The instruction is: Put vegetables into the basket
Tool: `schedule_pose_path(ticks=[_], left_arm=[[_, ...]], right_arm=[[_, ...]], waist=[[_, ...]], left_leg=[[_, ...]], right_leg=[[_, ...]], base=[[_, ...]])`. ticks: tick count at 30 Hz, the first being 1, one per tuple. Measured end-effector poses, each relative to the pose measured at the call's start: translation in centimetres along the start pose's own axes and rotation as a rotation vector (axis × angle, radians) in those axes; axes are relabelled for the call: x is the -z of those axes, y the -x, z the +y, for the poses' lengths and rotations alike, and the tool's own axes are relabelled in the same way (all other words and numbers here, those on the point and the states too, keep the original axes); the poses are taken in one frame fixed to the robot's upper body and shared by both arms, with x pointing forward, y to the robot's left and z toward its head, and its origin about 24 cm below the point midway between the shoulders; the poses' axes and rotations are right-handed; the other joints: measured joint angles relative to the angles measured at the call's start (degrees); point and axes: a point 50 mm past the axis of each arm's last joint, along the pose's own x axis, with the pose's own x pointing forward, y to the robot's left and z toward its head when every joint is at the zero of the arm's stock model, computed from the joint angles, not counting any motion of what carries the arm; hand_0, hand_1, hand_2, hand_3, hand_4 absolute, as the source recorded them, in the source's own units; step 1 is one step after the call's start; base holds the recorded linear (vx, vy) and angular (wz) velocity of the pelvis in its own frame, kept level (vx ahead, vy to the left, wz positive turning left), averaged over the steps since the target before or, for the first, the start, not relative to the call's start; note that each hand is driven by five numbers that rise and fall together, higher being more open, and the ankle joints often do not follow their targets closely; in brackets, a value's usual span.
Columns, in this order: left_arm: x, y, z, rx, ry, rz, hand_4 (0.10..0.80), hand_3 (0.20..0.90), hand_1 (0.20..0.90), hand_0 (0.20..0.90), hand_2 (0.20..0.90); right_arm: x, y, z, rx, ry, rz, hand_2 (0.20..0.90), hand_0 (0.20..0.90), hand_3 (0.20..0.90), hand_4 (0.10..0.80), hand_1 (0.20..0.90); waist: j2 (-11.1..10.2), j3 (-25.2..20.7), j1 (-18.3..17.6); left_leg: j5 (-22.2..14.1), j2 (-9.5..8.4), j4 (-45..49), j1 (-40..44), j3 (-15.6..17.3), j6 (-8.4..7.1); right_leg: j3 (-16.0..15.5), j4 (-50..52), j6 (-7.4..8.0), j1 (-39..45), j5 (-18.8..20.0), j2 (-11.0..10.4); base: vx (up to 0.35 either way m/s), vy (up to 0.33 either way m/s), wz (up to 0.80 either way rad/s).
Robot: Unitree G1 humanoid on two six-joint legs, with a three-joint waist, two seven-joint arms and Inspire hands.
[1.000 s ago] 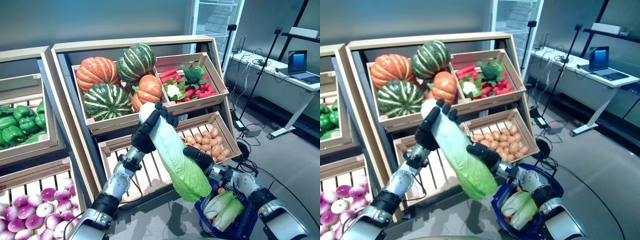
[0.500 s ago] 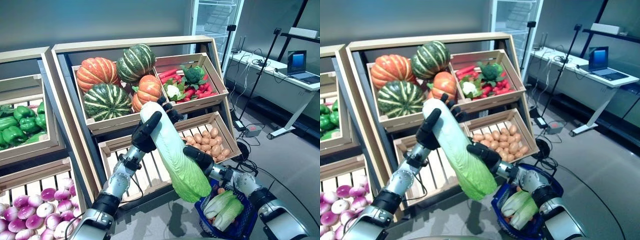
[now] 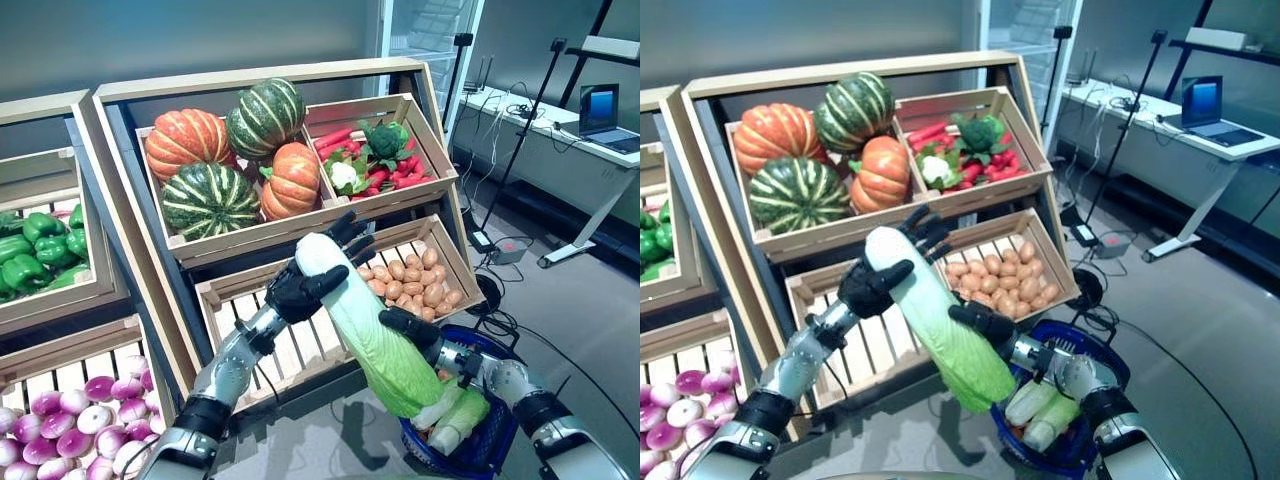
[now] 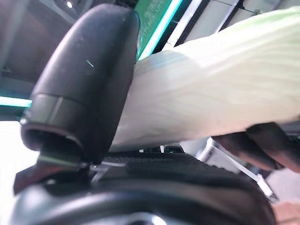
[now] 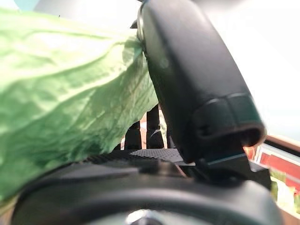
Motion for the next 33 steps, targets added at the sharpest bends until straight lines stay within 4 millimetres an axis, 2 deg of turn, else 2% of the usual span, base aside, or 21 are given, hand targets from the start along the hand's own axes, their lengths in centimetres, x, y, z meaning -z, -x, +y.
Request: schedule_pose_path(ticks=[6,9,14,20,29,31,33], left_arm=[[-0.3,1.1,0.6,-0.047,-0.003,-0.023,0.8,0.9,0.9,0.9,0.9],[-0.1,3.2,2.0,-0.158,0.015,-0.043,0.8,0.9,0.9,0.9,0.9],[1.2,5.8,3.2,-0.281,0.032,-0.005,0.8,0.9,0.9,0.9,0.9],[1.1,6.3,3.5,-0.345,-0.016,-0.006,0.8,0.9,0.9,0.9,0.9],[-0.6,7.0,4.2,-0.49,-0.174,-0.071,0.8,0.9,0.9,0.9,0.9],[-0.8,7.1,4.3,-0.517,-0.213,-0.063,0.8,0.9,0.9,0.9,0.9],[-1.1,7.2,4.4,-0.567,-0.3,-0.032,0.8,0.9,0.9,0.9,0.9]], right_arm=[[-0.3,0.6,0.0,0.041,0.011,-0.051,0.3,0.3,0.3,0.4,0.3],[-1.3,2.0,-0.4,0.112,0.019,-0.149,0.3,0.3,0.3,0.4,0.3],[-2.3,5.0,-1.0,0.206,0.032,-0.245,0.3,0.3,0.3,0.4,0.3],[-1.6,6.6,-1.9,0.285,0.001,-0.249,0.3,0.3,0.3,0.4,0.3],[-0.8,7.5,-2.5,0.351,-0.008,-0.269,0.3,0.3,0.3,0.4,0.3],[-1.0,8.4,-3.2,0.459,0.004,-0.317,0.3,0.3,0.3,0.4,0.3],[-1.3,10.2,-4.3,0.662,0.033,-0.382,0.3,0.3,0.3,0.4,0.3]], waist=[[-0.42,1.59,-0.76],[-0.54,1.74,-1.16],[-1.03,2.27,-2.04],[-1.41,2.59,-2.38],[-1.65,2.76,-2.87],[-1.68,2.78,-2.66],[-1.69,2.82,-2.26]], left_leg=[[-0.09,-0.01,-0.12,0.01,0.39,0.08],[-0.25,-0.01,-0.06,-0.04,1.31,0.13],[-0.32,-0.05,0.16,0.0,1.51,0.13],[-0.35,0.01,0.13,0.13,2.02,0.11],[-0.39,0.01,-0.18,0.33,2.56,0.12],[-0.41,-0.01,-0.18,0.32,2.58,0.13],[-0.47,-0.03,-0.18,0.3,2.72,0.12]], right_leg=[[0.32,0.0,0.0,-0.16,0.0,0.01],[1.05,0.0,0.02,-0.66,0.02,0.03],[1.42,0.01,0.04,-0.87,0.05,0.06],[1.61,0.0,0.08,-0.88,0.12,0.12],[1.82,-0.01,0.07,-0.95,0.22,0.11],[2.12,0.0,0.07,-0.94,0.23,0.1],[2.34,0.0,0.09,-1.09,0.25,0.1]], base=[[0.0,0.001,-0.01],[-0.004,-0.002,-0.11],[-0.004,-0.007,-0.05],[-0.002,-0.001,-0.01],[-0.001,-0.001,-0.02],[0.0,0.0,0.0],[-0.011,-0.039,-0.03]])
